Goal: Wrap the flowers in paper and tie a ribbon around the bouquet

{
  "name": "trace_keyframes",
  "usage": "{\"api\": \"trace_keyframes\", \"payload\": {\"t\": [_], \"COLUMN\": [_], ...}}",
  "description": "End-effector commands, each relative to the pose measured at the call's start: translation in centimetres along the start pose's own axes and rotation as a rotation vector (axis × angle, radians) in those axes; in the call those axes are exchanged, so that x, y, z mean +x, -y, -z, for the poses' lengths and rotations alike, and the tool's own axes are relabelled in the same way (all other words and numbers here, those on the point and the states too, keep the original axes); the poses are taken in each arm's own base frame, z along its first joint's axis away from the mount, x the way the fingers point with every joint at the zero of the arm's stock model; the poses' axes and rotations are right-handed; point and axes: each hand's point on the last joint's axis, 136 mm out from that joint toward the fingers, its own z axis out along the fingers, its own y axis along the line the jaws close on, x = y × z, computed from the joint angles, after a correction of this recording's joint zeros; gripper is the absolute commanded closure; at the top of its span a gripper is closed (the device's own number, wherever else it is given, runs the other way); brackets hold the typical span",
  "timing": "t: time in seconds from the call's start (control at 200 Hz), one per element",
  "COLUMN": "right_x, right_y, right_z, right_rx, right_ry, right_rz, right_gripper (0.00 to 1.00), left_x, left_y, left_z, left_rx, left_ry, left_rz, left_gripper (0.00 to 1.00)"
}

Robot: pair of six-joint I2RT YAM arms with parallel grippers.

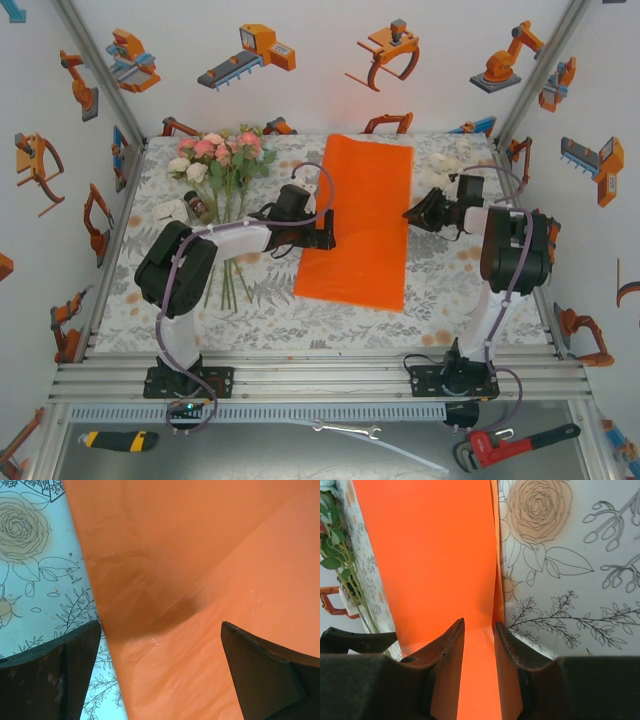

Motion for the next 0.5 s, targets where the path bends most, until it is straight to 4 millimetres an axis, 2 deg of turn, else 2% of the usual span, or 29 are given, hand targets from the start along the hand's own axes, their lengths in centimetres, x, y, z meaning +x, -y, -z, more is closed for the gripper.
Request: {"api": "trace_keyframes", "payload": {"t": [0.0,0.205,0.38,0.491], "right_x": [0.1,0.2,0.4,0.2], "right_y": [-1.3,-3.0,-2.4,-2.7], "right_z": [-0.1,0.0,-0.3,0.2], "right_rx": [-0.076,-0.206,-0.197,-0.183], "right_ry": [-0.003,0.005,0.009,0.025], "right_rz": [0.006,-0.021,-0.047,-0.044], "right_gripper": [0.70,0.70,0.69,0.87], "left_x": [2.0,1.9,1.6,1.2], "left_y": [-0.2,-0.1,0.0,0.1], "left_z": [-1.3,-1.6,-1.4,-0.8], "left_rx": [0.000,0.007,0.005,0.003], "left_ry": [-0.069,-0.069,-0.062,-0.051], "left_rz": [0.003,0.004,0.000,-0.008], "left_gripper": [0.02,0.02,0.03,0.03]}}
